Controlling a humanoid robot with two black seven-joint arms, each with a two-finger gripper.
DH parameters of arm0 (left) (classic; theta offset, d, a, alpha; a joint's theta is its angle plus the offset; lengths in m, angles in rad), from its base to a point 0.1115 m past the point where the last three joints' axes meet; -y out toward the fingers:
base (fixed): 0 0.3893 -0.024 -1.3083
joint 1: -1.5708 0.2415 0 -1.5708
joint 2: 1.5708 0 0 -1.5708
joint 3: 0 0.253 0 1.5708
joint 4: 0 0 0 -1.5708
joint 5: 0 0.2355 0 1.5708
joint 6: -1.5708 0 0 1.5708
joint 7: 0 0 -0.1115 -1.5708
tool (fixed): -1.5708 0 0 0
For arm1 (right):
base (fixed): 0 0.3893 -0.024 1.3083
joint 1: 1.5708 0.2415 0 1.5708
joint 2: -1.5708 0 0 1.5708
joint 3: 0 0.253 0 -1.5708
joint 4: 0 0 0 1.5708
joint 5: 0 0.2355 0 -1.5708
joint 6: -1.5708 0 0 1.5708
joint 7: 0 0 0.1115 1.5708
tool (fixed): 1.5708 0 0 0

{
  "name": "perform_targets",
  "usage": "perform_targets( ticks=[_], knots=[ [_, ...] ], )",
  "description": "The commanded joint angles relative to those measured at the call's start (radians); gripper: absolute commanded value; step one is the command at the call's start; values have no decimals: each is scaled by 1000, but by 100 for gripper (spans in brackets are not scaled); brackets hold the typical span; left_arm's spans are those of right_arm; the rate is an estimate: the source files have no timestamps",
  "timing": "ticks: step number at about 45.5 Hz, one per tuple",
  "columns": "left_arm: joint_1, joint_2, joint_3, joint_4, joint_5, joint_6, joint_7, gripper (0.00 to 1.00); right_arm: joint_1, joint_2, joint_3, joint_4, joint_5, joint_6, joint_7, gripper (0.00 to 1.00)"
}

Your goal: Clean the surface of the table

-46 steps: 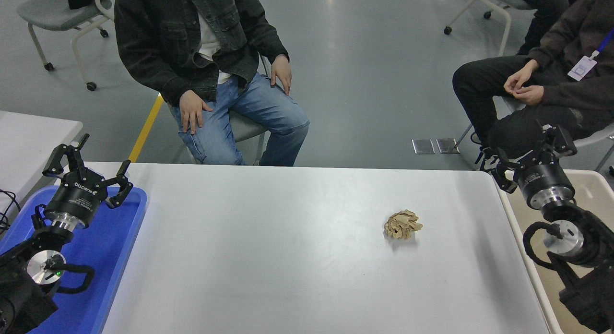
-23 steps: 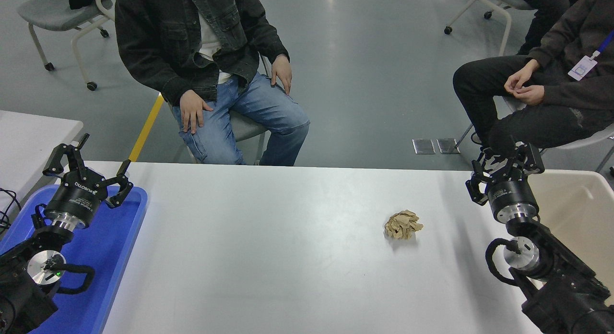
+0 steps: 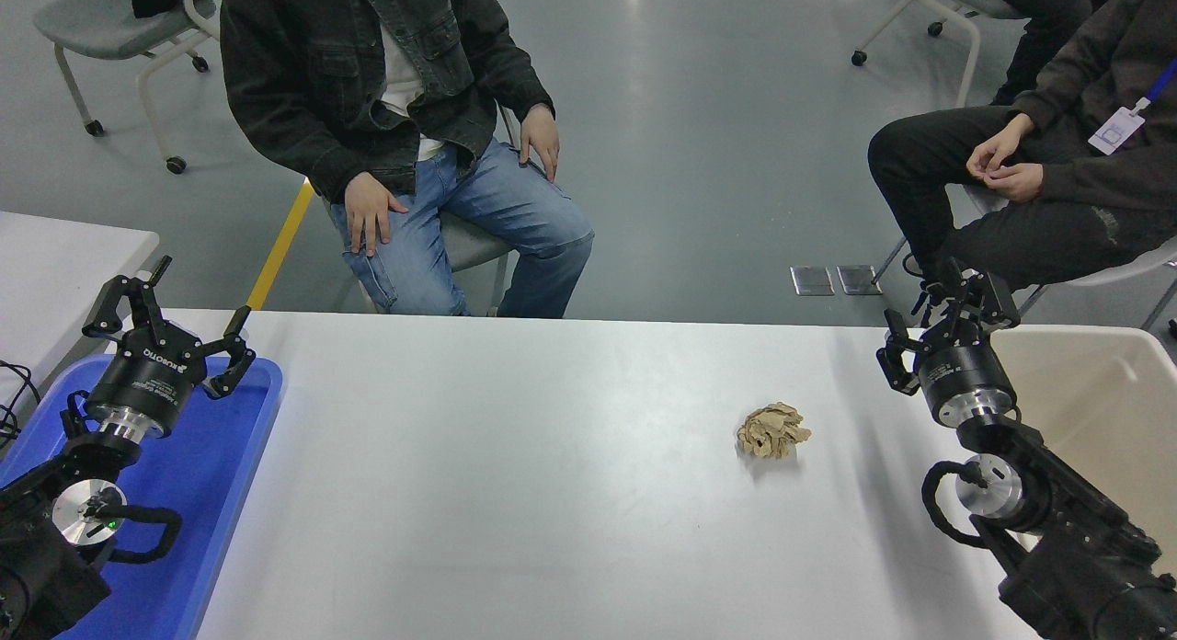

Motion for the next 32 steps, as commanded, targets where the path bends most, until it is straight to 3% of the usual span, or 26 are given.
perform_targets(
  ticks=[1, 18, 32],
  knots=[
    [0, 0, 0, 0, 0, 0, 0, 100, 24, -12, -43, 5, -2, -10, -13, 98],
    [0, 0, 0, 0, 0, 0, 0, 100, 10, -90, -103, 209, -2, -87, -139, 98],
    [0, 0, 0, 0, 0, 0, 0, 100, -1, -165, -221, 444, -8, -271, -330, 98]
  ],
)
